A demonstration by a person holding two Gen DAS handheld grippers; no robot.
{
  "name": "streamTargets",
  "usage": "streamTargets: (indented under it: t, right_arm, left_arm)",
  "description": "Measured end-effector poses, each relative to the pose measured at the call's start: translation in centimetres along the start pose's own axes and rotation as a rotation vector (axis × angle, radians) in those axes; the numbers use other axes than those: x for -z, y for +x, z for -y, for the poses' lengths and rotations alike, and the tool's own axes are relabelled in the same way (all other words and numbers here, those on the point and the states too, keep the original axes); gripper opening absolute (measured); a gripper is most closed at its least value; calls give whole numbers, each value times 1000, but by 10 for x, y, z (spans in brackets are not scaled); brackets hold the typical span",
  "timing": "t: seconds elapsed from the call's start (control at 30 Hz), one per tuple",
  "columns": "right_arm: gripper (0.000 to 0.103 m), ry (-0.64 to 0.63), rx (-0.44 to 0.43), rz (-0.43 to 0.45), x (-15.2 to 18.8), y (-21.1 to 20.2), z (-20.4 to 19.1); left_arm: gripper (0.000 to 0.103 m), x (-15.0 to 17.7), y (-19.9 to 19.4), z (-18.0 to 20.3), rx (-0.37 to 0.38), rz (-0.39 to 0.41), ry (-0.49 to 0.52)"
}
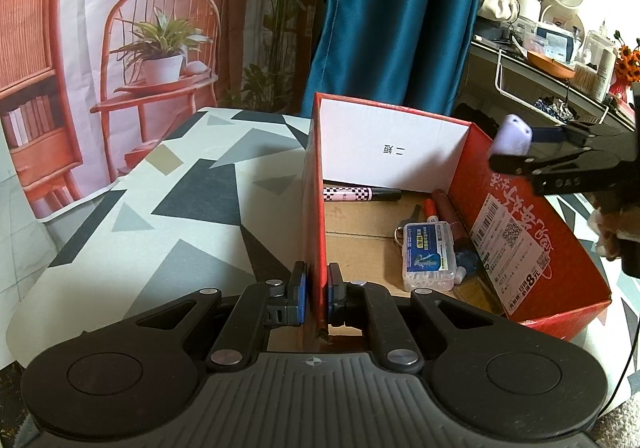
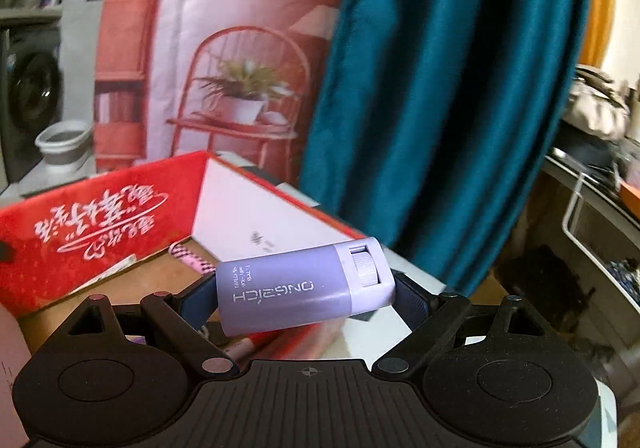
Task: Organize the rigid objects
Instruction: 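Carry the lavender stick into the red box and release it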
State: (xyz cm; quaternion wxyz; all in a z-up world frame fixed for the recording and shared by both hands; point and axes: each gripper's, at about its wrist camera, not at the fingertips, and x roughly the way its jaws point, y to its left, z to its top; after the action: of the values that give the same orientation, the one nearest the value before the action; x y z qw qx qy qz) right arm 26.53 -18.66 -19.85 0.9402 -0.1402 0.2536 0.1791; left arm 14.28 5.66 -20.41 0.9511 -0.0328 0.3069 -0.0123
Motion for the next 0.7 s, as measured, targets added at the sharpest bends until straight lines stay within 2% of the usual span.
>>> streamTargets:
  t: [0.2,0.7]
  right_arm:
    - [89,-18,-23,-9,2,7,-14]
    - [90,1,-55,-52,6,15,-16]
  left_arm:
    - [11,0,0,0,0,0,0]
    - [11,0,0,1,-1,0,-1]
